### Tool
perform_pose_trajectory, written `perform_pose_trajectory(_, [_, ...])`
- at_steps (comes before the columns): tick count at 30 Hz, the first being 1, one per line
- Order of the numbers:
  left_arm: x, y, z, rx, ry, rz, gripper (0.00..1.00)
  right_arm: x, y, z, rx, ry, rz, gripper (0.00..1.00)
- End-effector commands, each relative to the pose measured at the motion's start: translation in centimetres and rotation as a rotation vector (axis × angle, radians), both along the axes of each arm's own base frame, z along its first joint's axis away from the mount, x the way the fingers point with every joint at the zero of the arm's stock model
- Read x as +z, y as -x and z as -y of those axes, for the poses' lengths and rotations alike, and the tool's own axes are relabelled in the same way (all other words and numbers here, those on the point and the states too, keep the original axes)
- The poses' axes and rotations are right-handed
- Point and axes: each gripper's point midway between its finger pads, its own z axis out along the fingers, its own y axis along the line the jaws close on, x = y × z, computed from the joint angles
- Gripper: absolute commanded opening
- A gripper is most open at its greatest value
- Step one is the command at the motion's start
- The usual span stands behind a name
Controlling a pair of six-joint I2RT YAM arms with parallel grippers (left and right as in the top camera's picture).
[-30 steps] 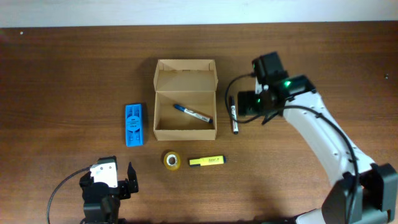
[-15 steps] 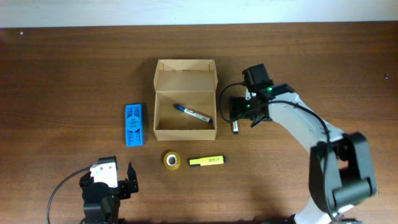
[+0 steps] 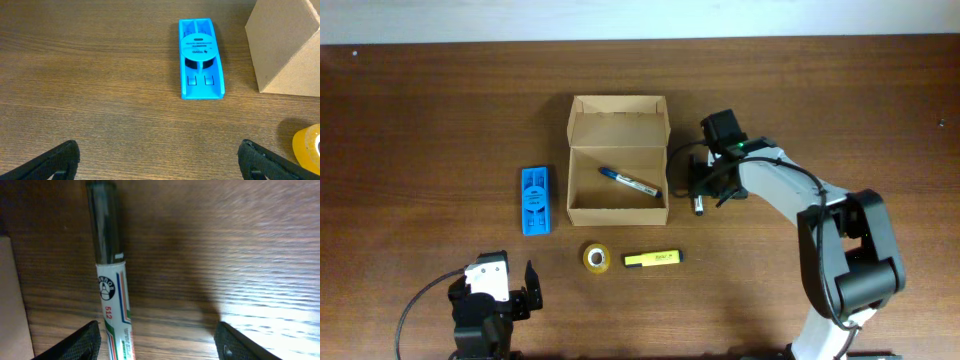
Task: Pack container
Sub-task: 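Lower the right gripper onto the black marker and grasp it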
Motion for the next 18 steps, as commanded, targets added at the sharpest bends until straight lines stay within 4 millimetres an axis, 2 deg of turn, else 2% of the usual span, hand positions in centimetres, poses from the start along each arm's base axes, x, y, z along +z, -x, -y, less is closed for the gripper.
perform_pose_trajectory(1, [-0.19,0.03,-0.12,0.013,0.005,0.000,1.00,-1.37,0.76,-0.91,0.018,0.010,-0.030,0.68])
perform_pose_trajectory(3, [-0.19,0.03,-0.12,0.013,0.005,0.000,0.99,-1.66,0.90,-0.99,0.022,0.017,-0.037,0.62])
perform_pose_trajectory(12, [-0.19,0.03,-0.12,0.013,0.005,0.000,1.00,-1.82,0.88,-0.77,0.019,0.028,-0.037,0.06])
perform_pose_trajectory(13, [-0.19,0.03,-0.12,0.013,0.005,0.000,0.99,-1.81,0.87,-0.78,0.019,0.028,-0.037,0.04])
perform_pose_trajectory(18, [-0.19,0.03,-0.12,0.013,0.005,0.000,1.00,-1.30,0.61,-0.88,0.038,0.031,-0.034,0.03])
